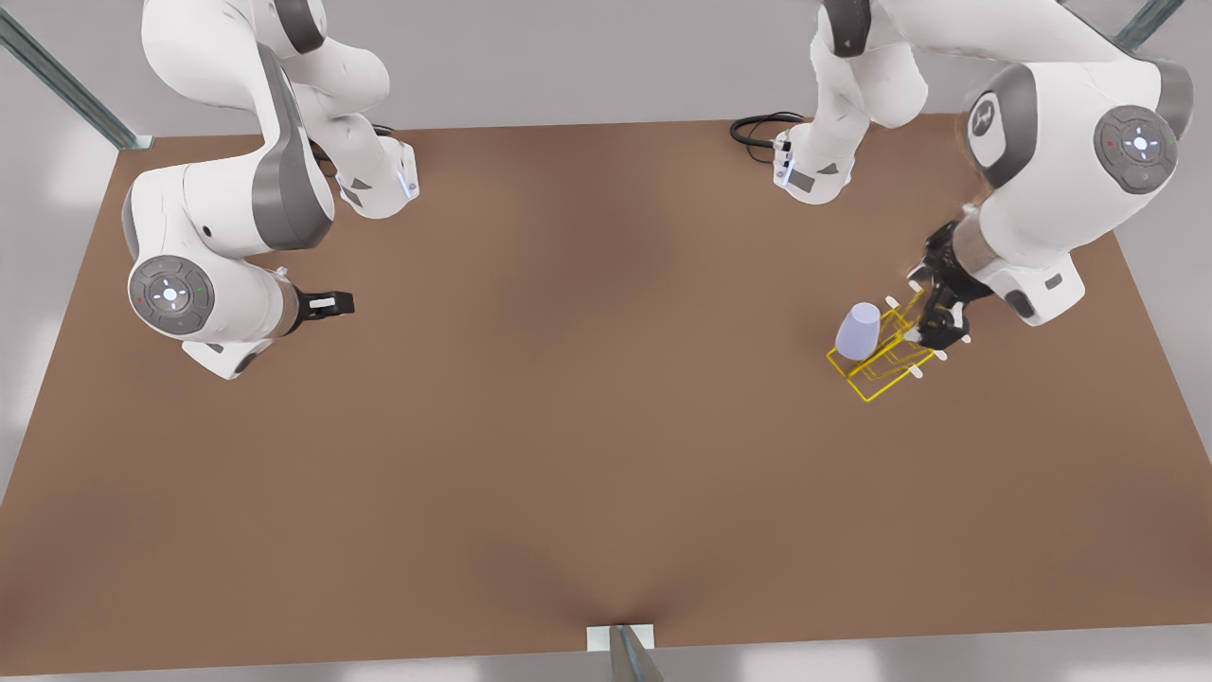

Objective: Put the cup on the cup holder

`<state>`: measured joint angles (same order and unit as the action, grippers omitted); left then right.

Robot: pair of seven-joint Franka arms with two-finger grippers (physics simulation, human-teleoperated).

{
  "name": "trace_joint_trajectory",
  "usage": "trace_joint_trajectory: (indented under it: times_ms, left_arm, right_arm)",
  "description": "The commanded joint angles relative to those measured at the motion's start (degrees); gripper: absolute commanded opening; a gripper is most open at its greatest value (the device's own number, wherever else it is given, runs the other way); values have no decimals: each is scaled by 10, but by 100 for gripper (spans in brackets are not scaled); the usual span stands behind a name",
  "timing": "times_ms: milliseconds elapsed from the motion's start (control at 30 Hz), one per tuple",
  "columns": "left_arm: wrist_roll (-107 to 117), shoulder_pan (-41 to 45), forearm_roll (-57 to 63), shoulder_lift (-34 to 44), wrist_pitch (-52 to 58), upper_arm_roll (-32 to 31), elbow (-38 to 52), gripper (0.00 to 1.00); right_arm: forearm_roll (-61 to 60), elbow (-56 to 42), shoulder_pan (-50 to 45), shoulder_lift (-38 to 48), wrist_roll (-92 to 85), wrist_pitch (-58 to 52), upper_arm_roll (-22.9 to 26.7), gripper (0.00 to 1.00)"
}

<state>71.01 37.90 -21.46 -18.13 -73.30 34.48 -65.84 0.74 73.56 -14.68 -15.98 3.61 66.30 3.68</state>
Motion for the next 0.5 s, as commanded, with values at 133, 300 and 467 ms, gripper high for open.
trace_joint_trajectory:
  times_ms: [133,300,467]
  left_arm:
    - [-623,-364,246,82,7,-460,-82,100]
    - [-589,-328,255,31,-51,-460,-67,100]
    - [-659,-329,255,30,-36,-443,-67,100]
  right_arm:
    - [1,0,-1,1,0,0,1,100]
    - [1,0,-1,1,-1,0,0,100]
    - [1,-1,-1,1,0,0,0,100]
